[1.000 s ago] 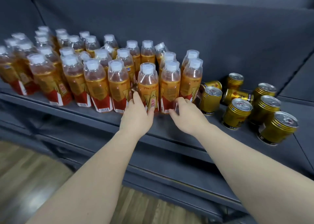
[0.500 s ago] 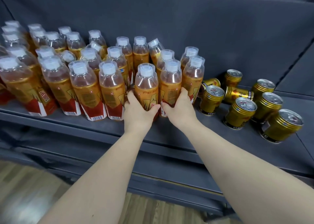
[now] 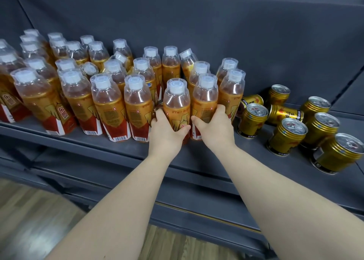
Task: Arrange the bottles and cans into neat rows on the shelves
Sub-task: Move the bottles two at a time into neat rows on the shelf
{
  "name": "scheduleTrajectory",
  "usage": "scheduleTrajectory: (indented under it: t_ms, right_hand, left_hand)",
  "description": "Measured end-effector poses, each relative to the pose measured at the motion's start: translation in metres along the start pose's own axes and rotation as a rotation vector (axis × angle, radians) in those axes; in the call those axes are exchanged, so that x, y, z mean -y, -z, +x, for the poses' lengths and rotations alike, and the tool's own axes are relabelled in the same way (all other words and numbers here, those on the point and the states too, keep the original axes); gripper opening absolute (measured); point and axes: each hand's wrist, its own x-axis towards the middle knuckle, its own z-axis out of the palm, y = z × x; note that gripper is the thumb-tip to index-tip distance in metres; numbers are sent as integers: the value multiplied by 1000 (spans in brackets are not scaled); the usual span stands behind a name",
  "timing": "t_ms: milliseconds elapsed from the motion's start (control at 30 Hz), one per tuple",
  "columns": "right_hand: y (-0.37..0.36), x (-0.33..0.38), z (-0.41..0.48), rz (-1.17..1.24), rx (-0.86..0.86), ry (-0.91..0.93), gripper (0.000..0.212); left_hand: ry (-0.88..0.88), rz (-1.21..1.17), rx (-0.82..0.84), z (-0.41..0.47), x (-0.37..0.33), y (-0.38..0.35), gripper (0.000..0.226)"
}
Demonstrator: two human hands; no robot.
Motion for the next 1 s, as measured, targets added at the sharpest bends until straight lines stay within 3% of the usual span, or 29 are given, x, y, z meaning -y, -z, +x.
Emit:
scheduleTrajectory:
  t_ms: [200,367,567,1000]
  right_hand:
    - [9,-7,-8,-93,20,29,65]
    - [9,-7,-6,-4,71,50,83]
    - [8,-7,-2,171,113,14,75]
    - [45,-23,-26,169,106,49,78]
  left_hand:
    - [-37,-18,20,-8,5,7,85]
    - [-43,-57,36,-9,4,5,96]
    - [-43,-76,32,-7,4,1,95]
    - [-103,-129,99,-28,-17,-1,81]
